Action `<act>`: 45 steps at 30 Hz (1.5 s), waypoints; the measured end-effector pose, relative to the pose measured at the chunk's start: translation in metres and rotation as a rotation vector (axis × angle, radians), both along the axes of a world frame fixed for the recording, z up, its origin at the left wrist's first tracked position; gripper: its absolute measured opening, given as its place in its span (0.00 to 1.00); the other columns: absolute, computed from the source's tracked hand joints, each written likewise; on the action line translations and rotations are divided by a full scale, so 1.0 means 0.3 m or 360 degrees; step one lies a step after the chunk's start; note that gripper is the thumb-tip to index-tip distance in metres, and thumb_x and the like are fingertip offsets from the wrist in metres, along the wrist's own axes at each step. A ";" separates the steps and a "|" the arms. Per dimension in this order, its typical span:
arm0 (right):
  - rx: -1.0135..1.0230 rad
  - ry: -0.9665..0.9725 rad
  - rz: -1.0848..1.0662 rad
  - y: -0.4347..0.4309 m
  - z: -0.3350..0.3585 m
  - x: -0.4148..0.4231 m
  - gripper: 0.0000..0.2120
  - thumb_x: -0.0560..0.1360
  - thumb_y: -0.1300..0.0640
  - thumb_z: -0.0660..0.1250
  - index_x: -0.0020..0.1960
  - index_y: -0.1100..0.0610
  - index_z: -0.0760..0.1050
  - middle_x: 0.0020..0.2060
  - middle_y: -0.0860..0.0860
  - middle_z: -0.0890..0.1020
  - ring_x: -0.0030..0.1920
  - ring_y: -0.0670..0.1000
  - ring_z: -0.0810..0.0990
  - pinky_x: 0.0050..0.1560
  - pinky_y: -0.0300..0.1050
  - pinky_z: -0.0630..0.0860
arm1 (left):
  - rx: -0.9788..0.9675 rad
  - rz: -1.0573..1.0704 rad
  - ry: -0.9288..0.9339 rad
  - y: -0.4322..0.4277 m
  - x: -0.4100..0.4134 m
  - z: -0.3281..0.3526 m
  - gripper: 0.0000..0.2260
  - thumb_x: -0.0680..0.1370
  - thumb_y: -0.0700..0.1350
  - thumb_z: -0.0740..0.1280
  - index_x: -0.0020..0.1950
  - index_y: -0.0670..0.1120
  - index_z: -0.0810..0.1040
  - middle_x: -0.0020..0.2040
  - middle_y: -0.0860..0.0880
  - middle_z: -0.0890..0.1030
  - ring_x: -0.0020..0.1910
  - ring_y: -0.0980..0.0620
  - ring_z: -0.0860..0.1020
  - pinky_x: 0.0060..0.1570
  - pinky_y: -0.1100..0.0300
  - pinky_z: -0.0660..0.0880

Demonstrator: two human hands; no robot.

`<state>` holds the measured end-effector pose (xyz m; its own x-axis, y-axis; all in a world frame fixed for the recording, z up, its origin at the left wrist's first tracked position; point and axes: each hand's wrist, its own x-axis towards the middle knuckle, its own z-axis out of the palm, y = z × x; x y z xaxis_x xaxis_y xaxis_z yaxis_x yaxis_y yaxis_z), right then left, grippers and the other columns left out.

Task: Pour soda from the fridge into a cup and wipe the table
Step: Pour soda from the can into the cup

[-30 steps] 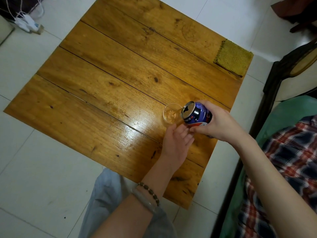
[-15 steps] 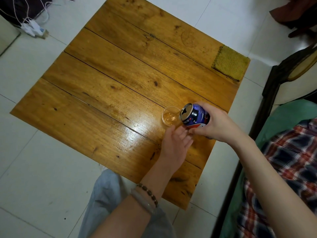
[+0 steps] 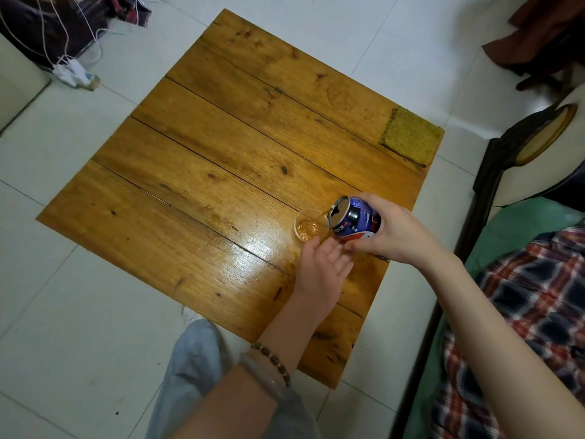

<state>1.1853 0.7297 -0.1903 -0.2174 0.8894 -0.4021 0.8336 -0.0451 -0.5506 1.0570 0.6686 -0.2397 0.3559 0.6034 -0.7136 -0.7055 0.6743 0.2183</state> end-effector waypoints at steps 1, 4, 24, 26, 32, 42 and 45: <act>0.0006 -0.0006 0.0009 0.001 0.005 -0.001 0.35 0.62 0.49 0.78 0.66 0.50 0.68 0.53 0.48 0.77 0.51 0.49 0.76 0.53 0.47 0.76 | -0.0002 0.0009 0.0008 -0.001 0.004 -0.001 0.25 0.82 0.53 0.47 0.74 0.41 0.62 0.71 0.41 0.69 0.70 0.47 0.67 0.70 0.53 0.60; 0.0012 -0.0018 0.0031 0.003 0.016 -0.004 0.34 0.63 0.50 0.78 0.65 0.51 0.68 0.52 0.47 0.77 0.51 0.49 0.76 0.53 0.46 0.76 | -0.0001 0.0024 0.0026 -0.007 0.013 -0.007 0.25 0.82 0.53 0.47 0.74 0.41 0.61 0.71 0.42 0.70 0.69 0.47 0.68 0.69 0.54 0.61; -0.0018 -0.0042 0.0108 0.000 0.039 0.018 0.31 0.62 0.51 0.77 0.62 0.49 0.70 0.50 0.48 0.78 0.48 0.50 0.77 0.48 0.51 0.78 | 0.0001 0.0044 0.0013 -0.034 0.058 0.009 0.24 0.82 0.52 0.47 0.73 0.43 0.65 0.69 0.43 0.72 0.69 0.47 0.69 0.71 0.53 0.59; -0.0011 -0.0055 0.0113 0.002 0.041 0.020 0.31 0.62 0.50 0.77 0.62 0.49 0.70 0.50 0.48 0.78 0.48 0.50 0.77 0.48 0.50 0.78 | -0.0012 0.0059 0.0016 -0.033 0.060 0.011 0.24 0.82 0.52 0.47 0.73 0.43 0.65 0.69 0.43 0.72 0.69 0.47 0.69 0.71 0.53 0.60; -0.0011 -0.0074 0.0123 0.004 0.050 0.023 0.35 0.62 0.49 0.77 0.65 0.50 0.68 0.50 0.48 0.77 0.48 0.49 0.77 0.46 0.46 0.78 | -0.0015 0.0073 0.0012 -0.039 0.059 0.026 0.23 0.82 0.52 0.47 0.73 0.42 0.64 0.69 0.43 0.72 0.69 0.47 0.69 0.71 0.52 0.60; 0.0000 -0.0115 0.0153 0.000 0.087 0.015 0.34 0.62 0.51 0.77 0.65 0.51 0.69 0.50 0.49 0.77 0.48 0.51 0.76 0.47 0.46 0.77 | -0.0012 0.0088 0.0033 -0.046 0.061 0.063 0.24 0.82 0.52 0.46 0.74 0.41 0.61 0.71 0.41 0.69 0.70 0.45 0.67 0.71 0.52 0.60; 0.0002 -0.0116 0.0160 -0.005 0.088 0.018 0.34 0.62 0.51 0.77 0.65 0.52 0.68 0.50 0.49 0.78 0.49 0.51 0.77 0.47 0.48 0.77 | -0.0023 0.0096 0.0032 -0.049 0.066 0.064 0.25 0.82 0.52 0.46 0.74 0.40 0.60 0.71 0.41 0.68 0.71 0.45 0.66 0.71 0.51 0.59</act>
